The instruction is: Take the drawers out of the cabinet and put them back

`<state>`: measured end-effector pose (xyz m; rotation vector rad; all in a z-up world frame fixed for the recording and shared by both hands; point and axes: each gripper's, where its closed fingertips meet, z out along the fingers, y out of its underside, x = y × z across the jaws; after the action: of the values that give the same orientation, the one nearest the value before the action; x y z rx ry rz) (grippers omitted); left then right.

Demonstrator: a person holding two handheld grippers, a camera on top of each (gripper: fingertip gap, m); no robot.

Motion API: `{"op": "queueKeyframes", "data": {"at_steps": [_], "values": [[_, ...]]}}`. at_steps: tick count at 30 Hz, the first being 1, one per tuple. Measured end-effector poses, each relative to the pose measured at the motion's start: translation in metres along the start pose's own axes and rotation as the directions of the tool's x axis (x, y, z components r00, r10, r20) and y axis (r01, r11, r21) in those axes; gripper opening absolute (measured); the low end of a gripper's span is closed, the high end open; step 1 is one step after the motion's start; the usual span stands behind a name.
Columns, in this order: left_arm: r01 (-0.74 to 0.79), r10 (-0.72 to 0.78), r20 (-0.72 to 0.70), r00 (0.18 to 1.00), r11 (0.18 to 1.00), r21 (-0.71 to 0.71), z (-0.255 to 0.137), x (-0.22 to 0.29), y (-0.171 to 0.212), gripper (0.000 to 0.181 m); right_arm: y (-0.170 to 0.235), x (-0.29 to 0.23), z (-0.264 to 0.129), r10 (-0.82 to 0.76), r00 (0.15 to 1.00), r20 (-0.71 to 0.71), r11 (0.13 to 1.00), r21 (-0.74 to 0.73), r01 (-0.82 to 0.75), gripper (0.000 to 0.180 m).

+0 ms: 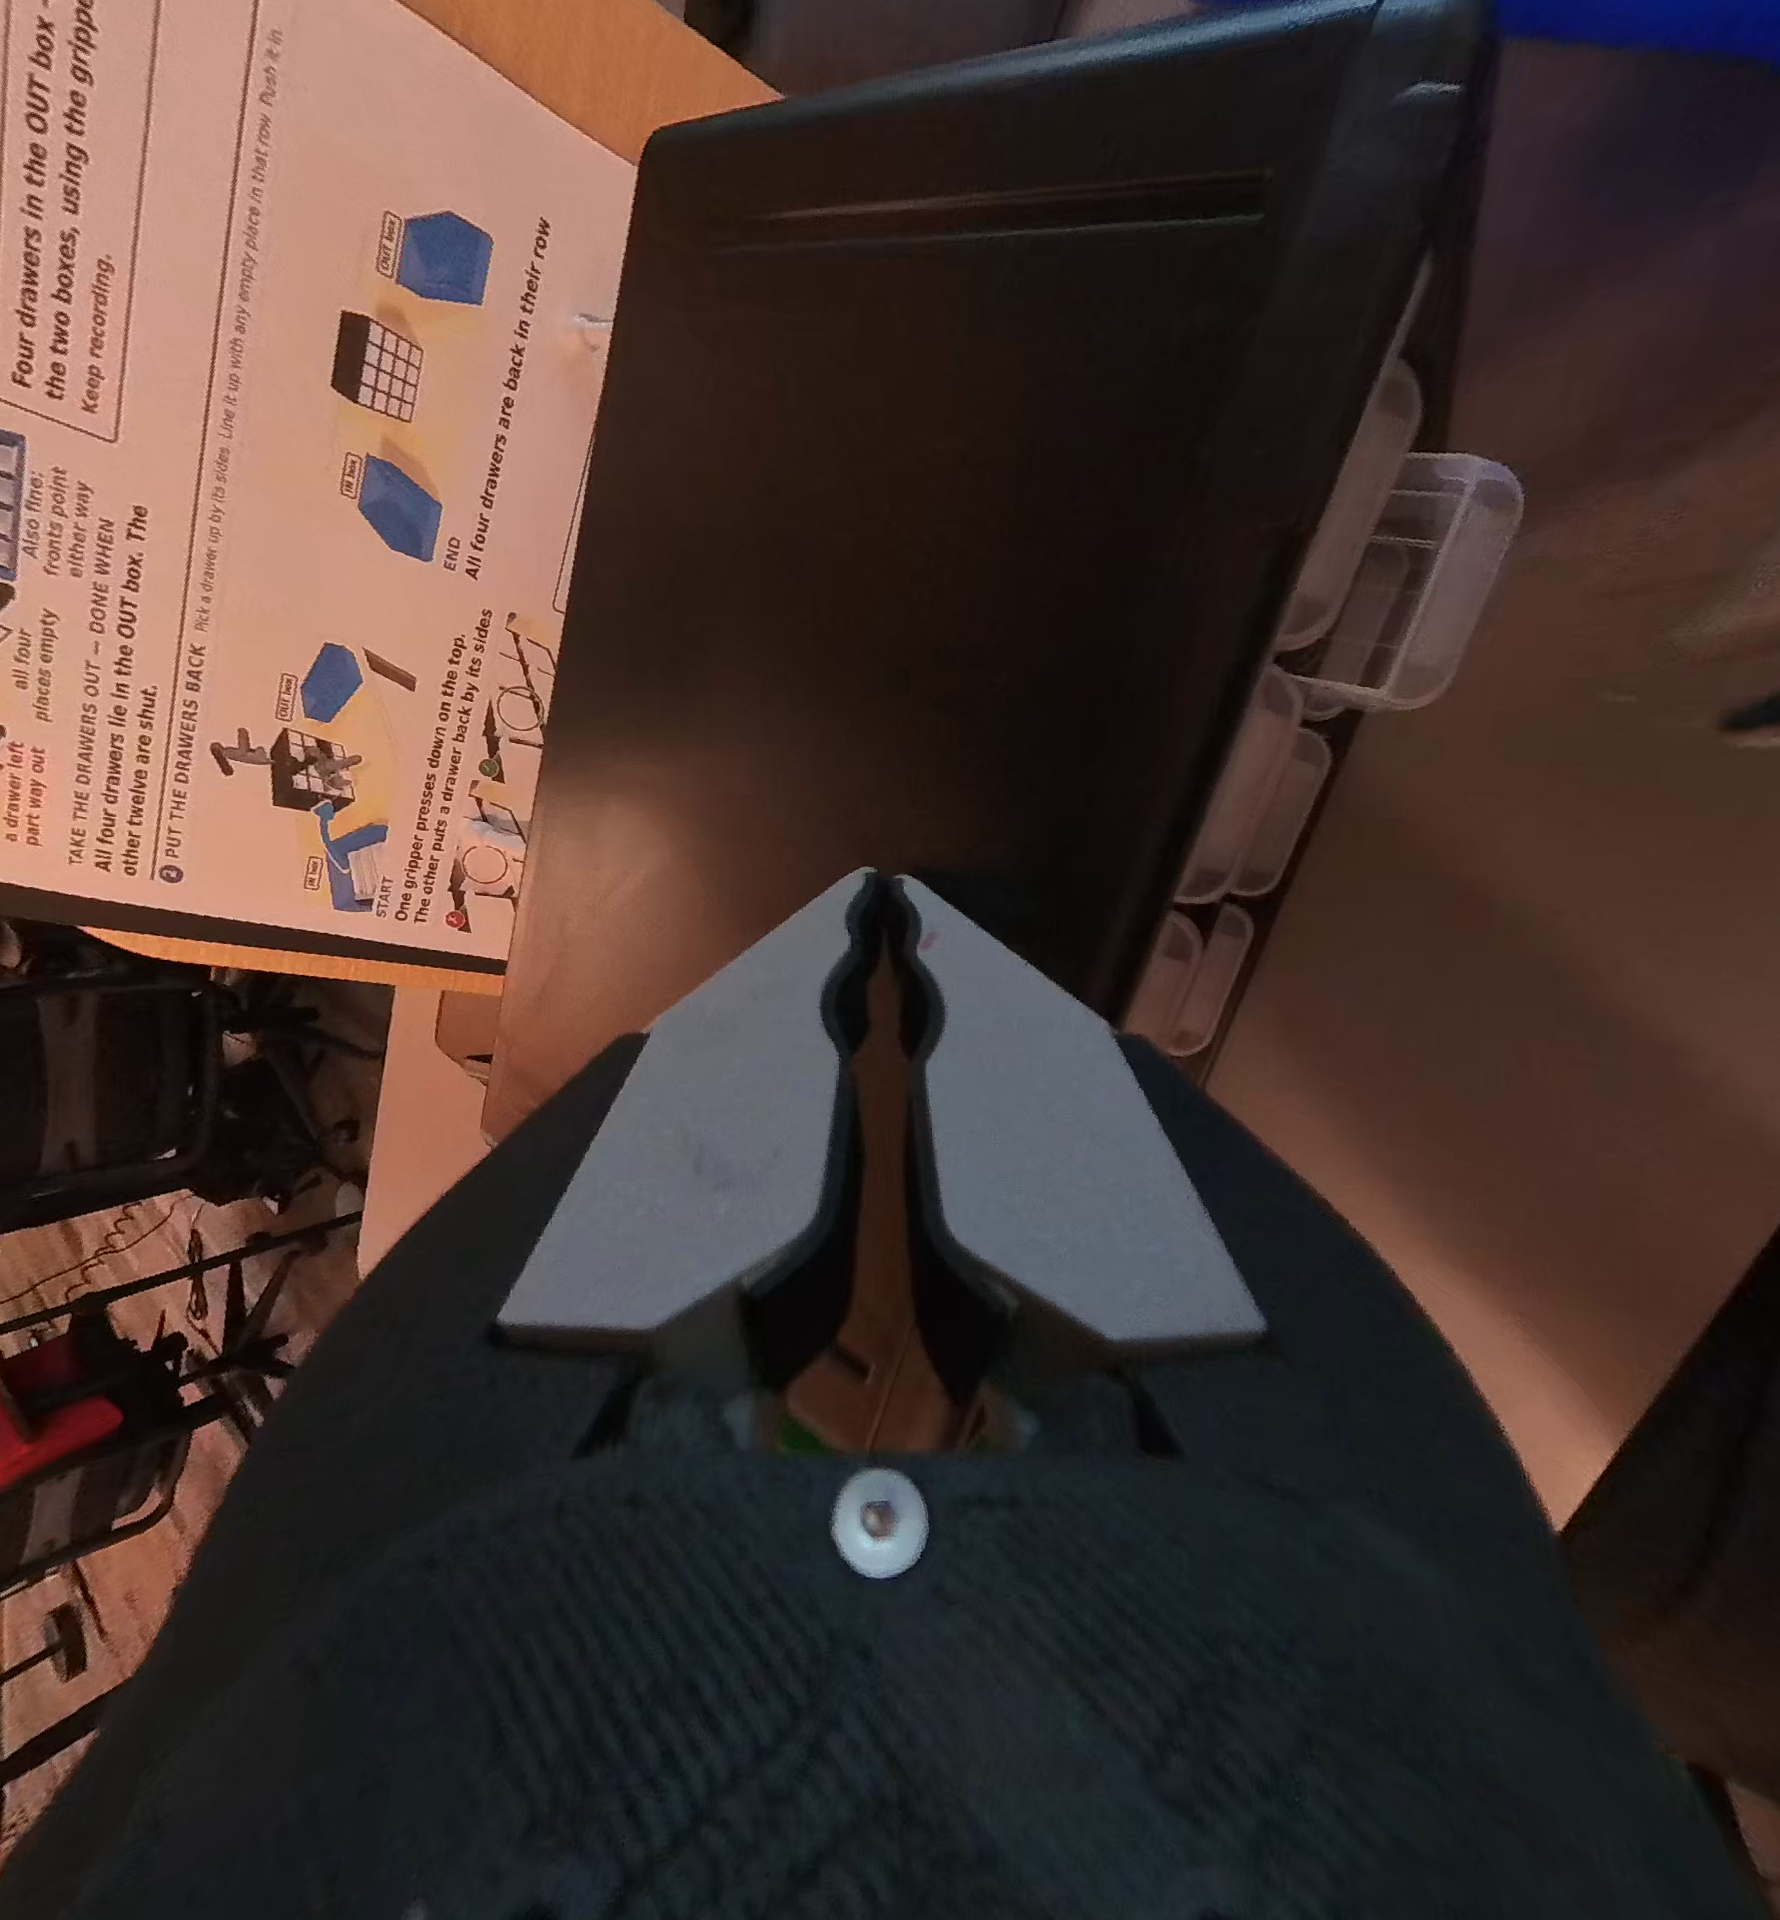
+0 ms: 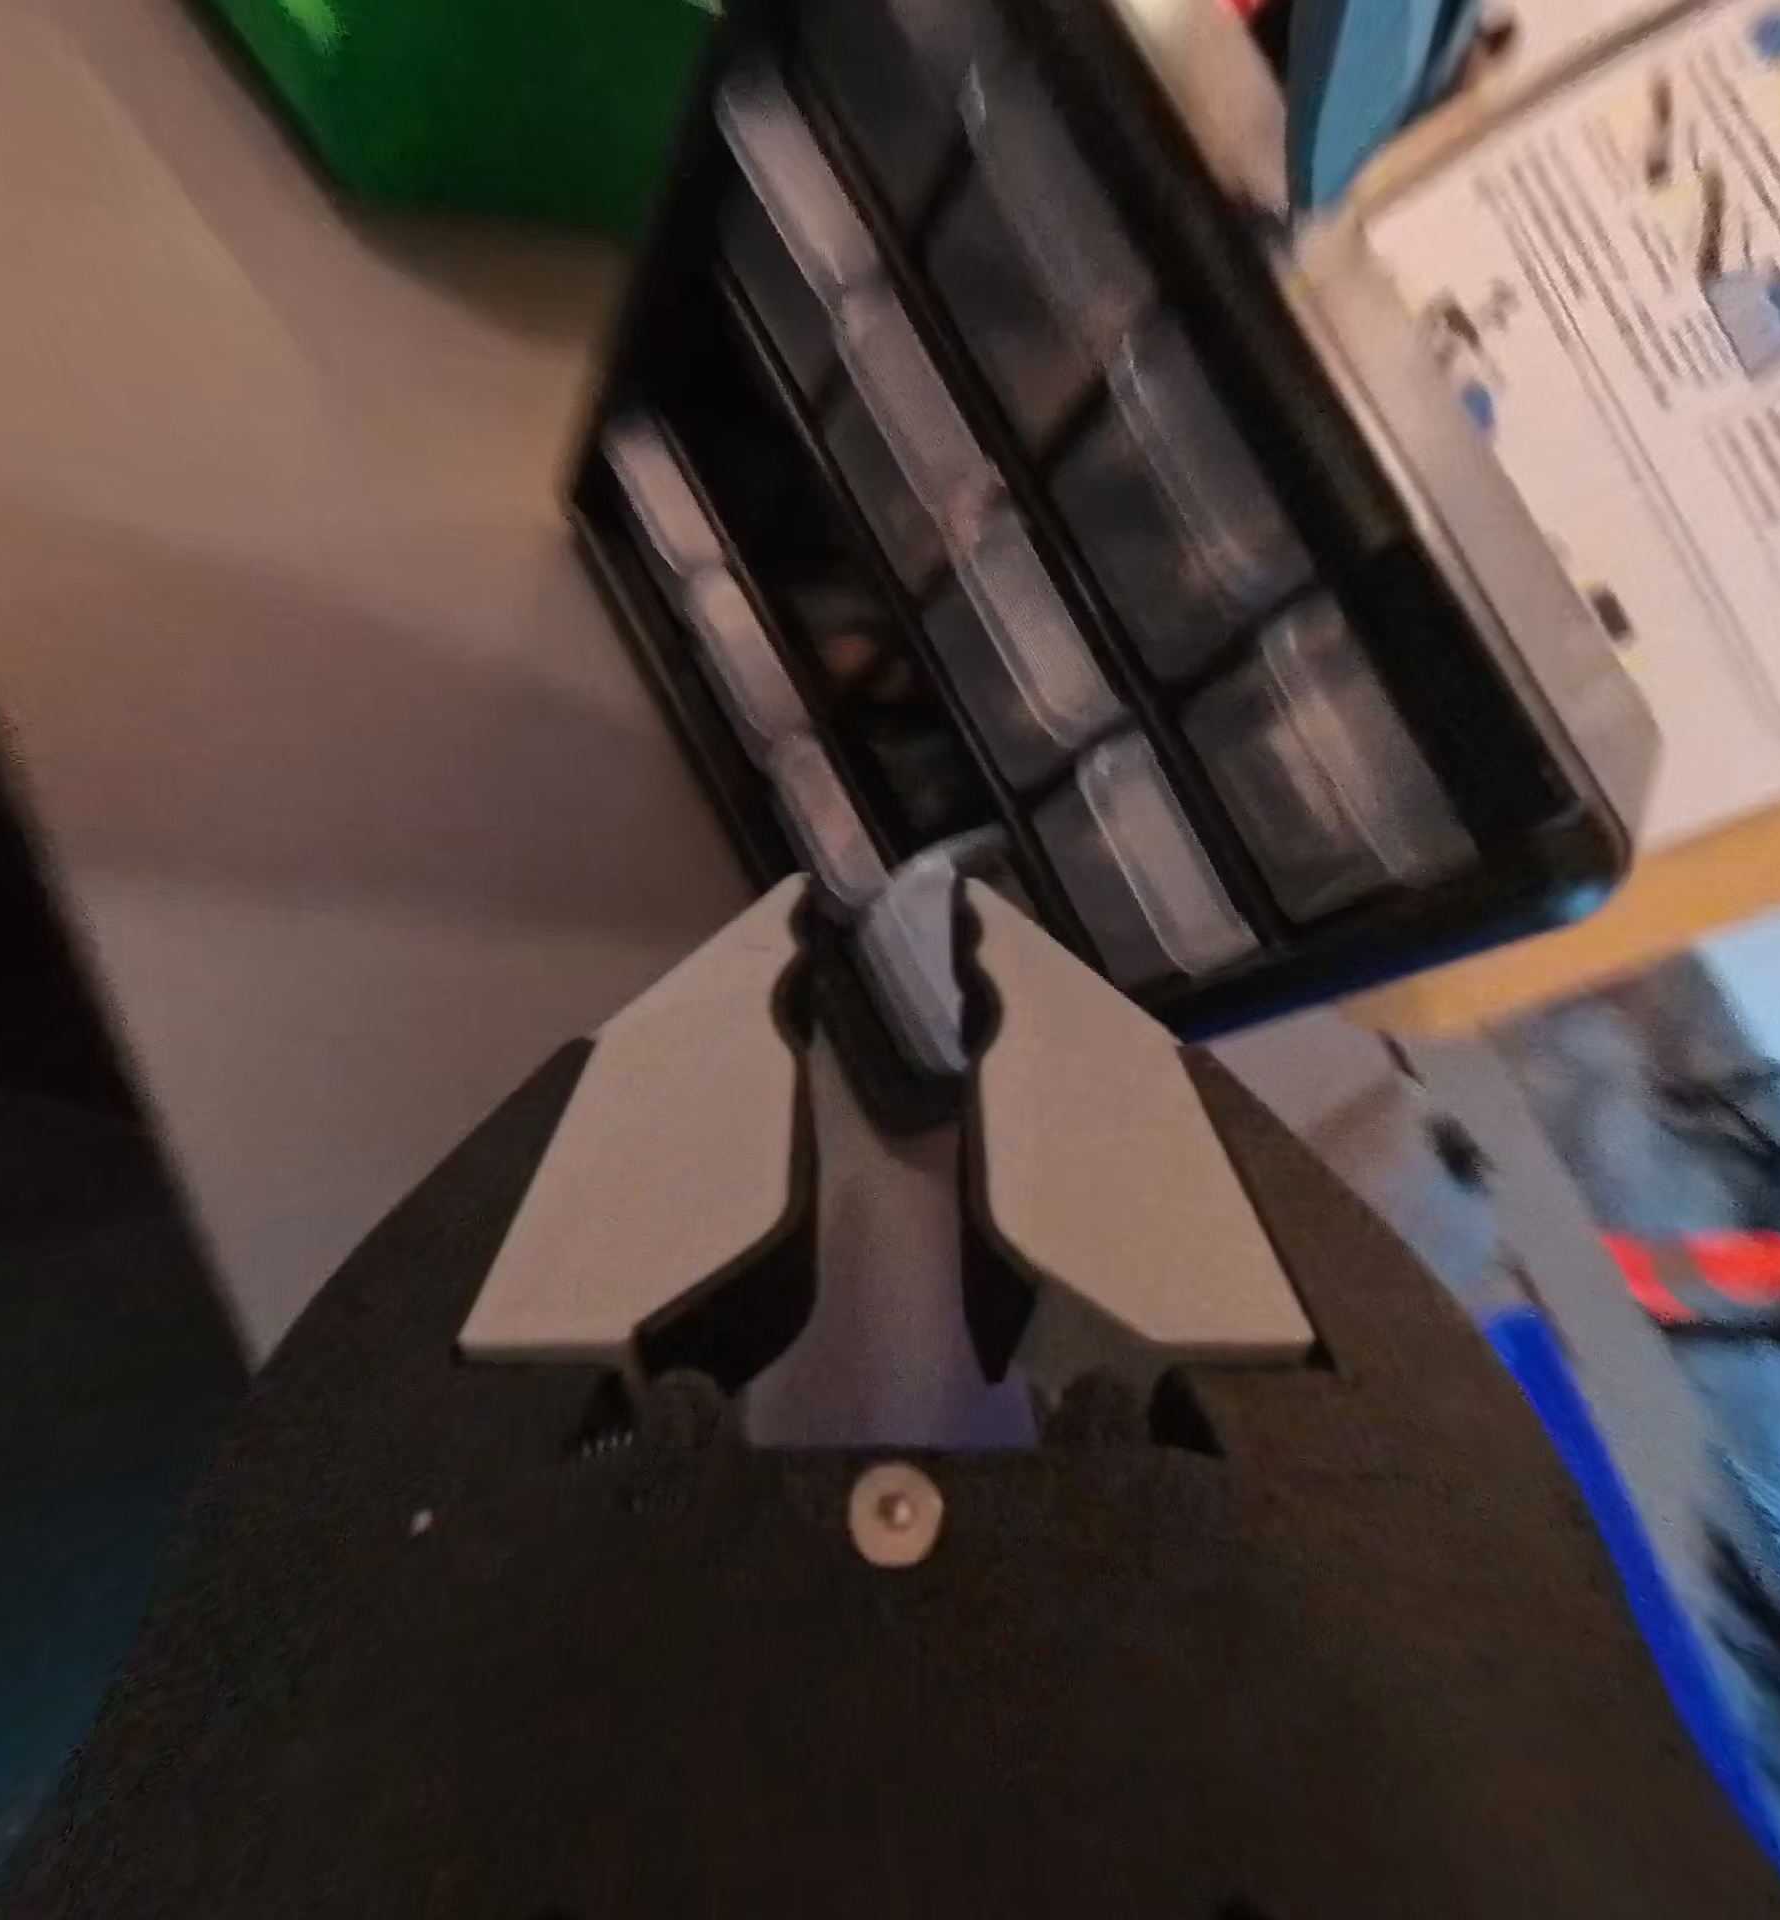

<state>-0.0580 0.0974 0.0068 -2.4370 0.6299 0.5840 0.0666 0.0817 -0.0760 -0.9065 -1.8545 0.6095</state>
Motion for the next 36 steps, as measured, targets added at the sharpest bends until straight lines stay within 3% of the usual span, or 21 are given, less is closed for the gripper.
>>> {"op": "queueKeyframes", "data": {"at_steps": [1,3,5,7,9,12,16,19,25,27,31,34,36], "values": [[0.001,-0.001,0.0,1.0,1.0,0.003,0.0,0.0,0.0,0.0,-0.011,-0.011,-0.007,0.011,0.997,0.082,0.996,0.082,-0.018,0.003],[0.005,-0.005,0.001,1.0,1.0,0.005,0.0,0.0,0.0,0.0,-0.022,-0.028,-0.016,0.01,0.978,0.207,0.981,0.186,-0.05,0.0],[0.005,-0.005,0.002,1.0,1.0,0.0,0.0,0.0,0.0,0.0,-0.013,-0.025,-0.008,0.044,0.975,0.216,0.982,0.17,-0.082,0.0],[-0.001,0.001,0.0,1.0,1.0,-0.01,0.0,0.0,0.0,0.0,0.014,-0.001,0.018,0.133,0.986,0.097,0.99,0.042,-0.138,0.0],[-0.008,0.008,0.0,1.0,1.0,-0.018,0.0,0.0,0.0,0.0,0.054,0.034,0.039,0.209,0.97,-0.128,0.964,-0.138,-0.226,0.0],[-0.001,0.001,0.018,1.0,1.0,-0.01,0.001,-0.002,-0.001,0.0,0.064,0.035,0.053,0.288,0.947,-0.143,0.929,-0.196,-0.312,0.0],[0.013,-0.013,0.011,1.0,1.0,0.011,0.001,-0.002,-0.001,0.0,0.057,0.015,0.05,0.163,0.985,-0.051,0.96,-0.223,-0.17,0.0],[0.045,-0.045,-0.01,0.999,0.998,0.037,0.001,-0.002,-0.001,0.0,0.049,0.019,0.038,0.061,0.993,-0.096,0.967,-0.242,-0.083,0.0],[0.086,-0.084,-0.033,0.996,0.994,0.06,-0.012,0.007,0.005,0.0,0.019,0.021,0.017,0.111,0.991,-0.074,0.988,-0.1,-0.118,0.0],[0.087,-0.082,-0.088,0.993,0.995,0.051,-0.024,0.015,0.017,0.0,0.022,0.028,0.012,0.14,0.987,-0.083,0.985,-0.084,-0.147,0.0],[0.148,-0.146,-0.046,0.988,0.988,0.043,-0.046,-0.005,0.057,0.0,0.03,0.035,0.002,0.186,0.98,-0.075,0.98,-0.062,-0.191,0.0],[0.246,-0.246,-0.103,0.964,0.969,-0.008,-0.051,-0.012,0.104,0.0,0.029,0.041,-0.007,0.187,0.978,-0.091,0.981,-0.039,-0.191,0.0],[0.304,-0.305,-0.056,0.951,0.952,-0.022,-0.048,-0.028,0.138,0.0,0.027,0.043,-0.011,0.201,0.975,-0.09,0.979,-0.013,-0.203,0.0]]}}
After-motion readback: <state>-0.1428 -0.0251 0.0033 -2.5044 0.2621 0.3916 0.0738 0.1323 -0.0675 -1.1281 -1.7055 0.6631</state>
